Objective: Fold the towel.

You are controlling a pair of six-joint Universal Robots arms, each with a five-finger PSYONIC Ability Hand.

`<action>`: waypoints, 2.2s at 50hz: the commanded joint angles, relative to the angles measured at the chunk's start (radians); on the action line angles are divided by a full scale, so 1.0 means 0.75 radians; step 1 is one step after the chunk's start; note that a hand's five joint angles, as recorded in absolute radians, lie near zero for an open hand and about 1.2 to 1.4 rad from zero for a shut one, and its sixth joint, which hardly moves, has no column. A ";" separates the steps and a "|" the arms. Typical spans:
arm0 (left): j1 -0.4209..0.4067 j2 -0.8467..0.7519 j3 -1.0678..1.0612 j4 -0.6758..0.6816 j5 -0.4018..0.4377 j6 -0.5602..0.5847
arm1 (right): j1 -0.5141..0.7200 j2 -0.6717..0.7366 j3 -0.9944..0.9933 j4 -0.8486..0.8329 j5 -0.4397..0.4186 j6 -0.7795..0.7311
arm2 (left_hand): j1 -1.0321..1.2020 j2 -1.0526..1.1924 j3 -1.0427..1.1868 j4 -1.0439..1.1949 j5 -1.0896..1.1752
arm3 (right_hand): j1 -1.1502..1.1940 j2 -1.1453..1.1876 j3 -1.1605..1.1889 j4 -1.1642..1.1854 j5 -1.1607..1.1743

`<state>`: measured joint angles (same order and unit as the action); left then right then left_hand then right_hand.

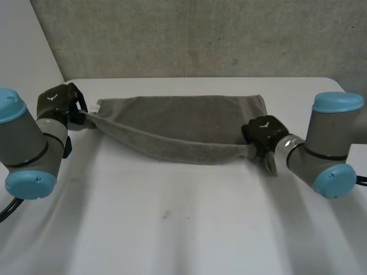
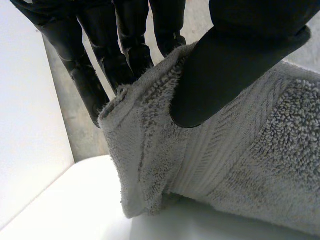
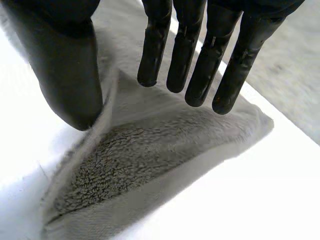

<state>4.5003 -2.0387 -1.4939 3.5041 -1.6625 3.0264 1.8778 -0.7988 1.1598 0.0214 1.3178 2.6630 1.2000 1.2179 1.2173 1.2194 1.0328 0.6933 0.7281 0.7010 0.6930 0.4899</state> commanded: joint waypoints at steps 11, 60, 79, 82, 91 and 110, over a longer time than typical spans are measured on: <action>0.003 0.043 -0.035 -0.001 0.002 -0.004 | -0.129 -0.080 0.157 0.008 0.029 0.546 | 0.262 0.238 0.239 0.236 0.252 | -0.024 -0.071 -0.035 -0.024 0.014; 0.158 0.795 -0.740 -0.453 0.294 0.331 | -0.307 -0.931 0.607 0.648 0.020 -0.454 | 0.262 0.238 0.239 0.236 0.252 | 0.937 0.891 0.927 0.938 0.976; 0.150 0.214 -0.318 -0.232 0.415 0.358 | -0.187 -0.269 0.052 0.342 0.014 -0.331 | 0.262 0.238 0.239 0.236 0.252 | 0.937 0.891 0.927 0.938 0.976; 0.117 0.040 -0.130 -0.238 0.372 0.358 | -0.164 -0.134 -0.102 0.297 0.053 -0.319 | 0.262 0.238 0.239 0.236 0.252 | 0.937 0.891 0.927 0.938 0.976; 0.048 -0.292 0.265 -0.238 0.304 0.356 | -0.115 0.110 -0.409 0.258 0.108 -0.321 | 0.262 0.238 0.239 0.236 0.252 | 0.937 0.891 0.927 0.938 0.976; 0.019 -0.434 0.482 -0.211 0.292 0.252 | -0.105 0.370 -0.818 0.260 0.172 -0.319 | -1.237 -1.261 -1.260 -1.263 -1.247 | -0.692 -0.738 -0.702 -0.691 -0.653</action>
<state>4.5158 -2.3729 -1.1286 3.3317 -1.4496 3.2773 1.7999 -0.5315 0.5849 0.2163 1.4365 2.4140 0.6201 0.6080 0.6208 0.6122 0.4239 0.5252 0.4991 0.5178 0.5333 0.3161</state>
